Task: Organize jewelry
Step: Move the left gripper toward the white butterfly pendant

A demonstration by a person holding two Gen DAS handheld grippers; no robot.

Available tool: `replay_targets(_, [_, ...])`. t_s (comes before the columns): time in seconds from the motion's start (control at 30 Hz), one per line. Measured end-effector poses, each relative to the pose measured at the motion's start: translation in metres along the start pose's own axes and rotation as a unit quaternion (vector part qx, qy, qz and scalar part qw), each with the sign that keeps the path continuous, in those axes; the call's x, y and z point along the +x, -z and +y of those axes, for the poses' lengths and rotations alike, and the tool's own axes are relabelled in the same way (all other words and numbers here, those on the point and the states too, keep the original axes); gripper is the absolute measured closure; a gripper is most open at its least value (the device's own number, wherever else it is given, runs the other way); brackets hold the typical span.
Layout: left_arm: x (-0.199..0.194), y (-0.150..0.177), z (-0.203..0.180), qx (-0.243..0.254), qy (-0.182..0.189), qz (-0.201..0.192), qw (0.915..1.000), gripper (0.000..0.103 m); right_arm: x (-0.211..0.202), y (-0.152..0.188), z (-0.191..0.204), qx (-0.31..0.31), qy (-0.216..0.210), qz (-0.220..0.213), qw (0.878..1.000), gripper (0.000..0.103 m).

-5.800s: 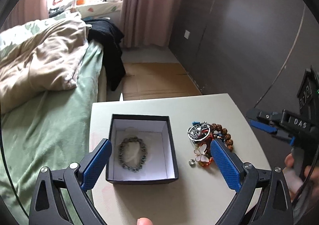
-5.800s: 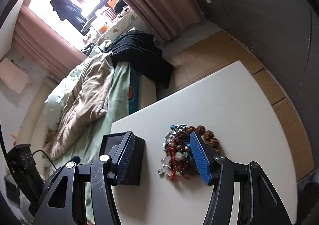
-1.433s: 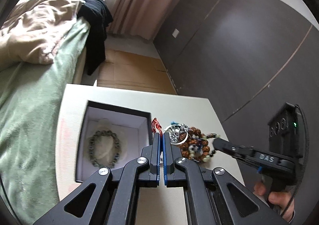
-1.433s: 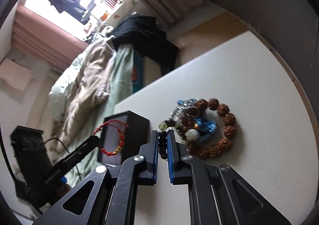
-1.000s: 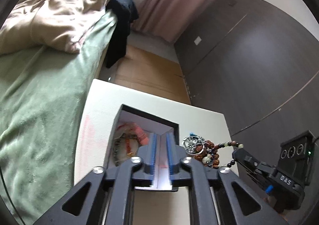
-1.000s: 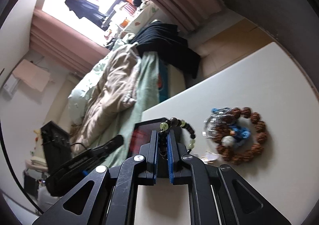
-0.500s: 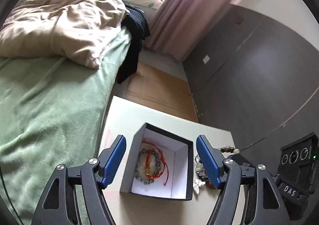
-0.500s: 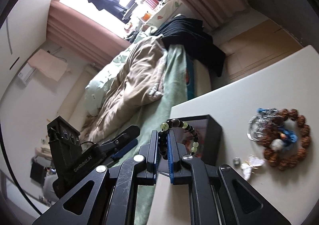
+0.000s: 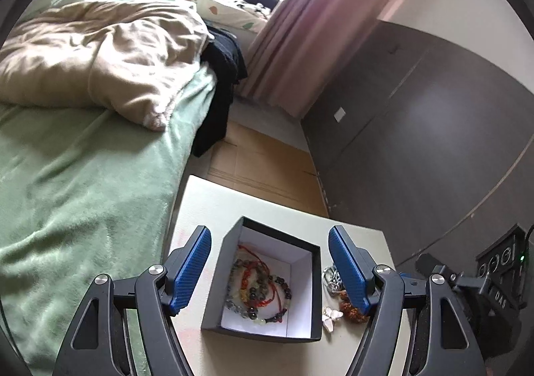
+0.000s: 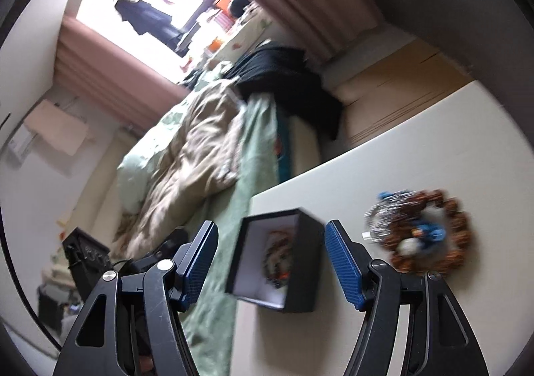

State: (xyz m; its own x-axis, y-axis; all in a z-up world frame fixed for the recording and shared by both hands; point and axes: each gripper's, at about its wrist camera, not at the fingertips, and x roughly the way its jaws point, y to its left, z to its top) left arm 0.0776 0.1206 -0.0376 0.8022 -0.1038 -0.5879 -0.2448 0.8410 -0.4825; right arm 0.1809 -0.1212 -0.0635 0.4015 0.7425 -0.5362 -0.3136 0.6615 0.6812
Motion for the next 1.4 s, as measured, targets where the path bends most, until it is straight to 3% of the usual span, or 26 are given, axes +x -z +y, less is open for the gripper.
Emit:
replay_targets(0.23, [0.016,0.009,-0.021,0.039,0.019,0.056,0.9975,0.029,-0.019,-0.004,-0.016,-0.001,0.064,0.004,0.998,0.036])
replay_targets(0.4, [0.022,0.019,-0.040,0.069,0.026,0.073,0.9946,0.030,-0.025,-0.004,-0.031,0.019,0.054,0.023,0.998,0.035])
replay_targets(0.53, [0.026,0.028,-0.058,0.094,0.030,0.081,0.9918,0.029,-0.031,-0.004,-0.046,0.038,0.083,0.030,0.995,0.021])
replay_targets(0.67, [0.034,0.037,-0.072,0.115,0.039,0.096,0.9879,0.029,-0.041,-0.005,-0.061,0.061,0.094,0.027,0.993,0.000])
replay_targets(0.73, [0.040,0.043,-0.079,0.122,0.042,0.110,0.9855,0.026,-0.045,-0.007,-0.067,0.065,0.102,0.025,0.992,0.000])
replay_targets(0.8, [0.044,0.048,-0.085,0.129,0.047,0.117,0.9835,0.012,-0.048,-0.008,-0.074,0.073,0.110,0.028,0.991,0.000])
replay_targets(0.87, [0.045,0.052,-0.092,0.141,0.047,0.116,0.9821,0.009,-0.051,-0.009,-0.082,0.084,0.111,0.030,0.990,0.000])
replay_targets(1.13, [0.055,0.075,-0.117,0.193,0.050,0.137,0.9703,0.009,-0.064,-0.010,-0.110,0.132,0.119,0.027,0.984,0.000])
replay_targets(1.2, [0.057,0.082,-0.124,0.218,0.038,0.135,0.9659,0.011,-0.070,-0.011,-0.115,0.137,0.120,0.021,0.983,0.000])
replay_targets(1.3, [0.066,0.094,-0.130,0.237,0.036,0.158,0.9580,0.036,-0.076,-0.013,-0.120,0.140,0.122,0.013,0.983,0.000])
replay_targets(1.4, [0.078,0.103,-0.131,0.247,0.028,0.176,0.9524,0.043,-0.081,-0.015,-0.121,0.138,0.123,0.008,0.983,0.000])
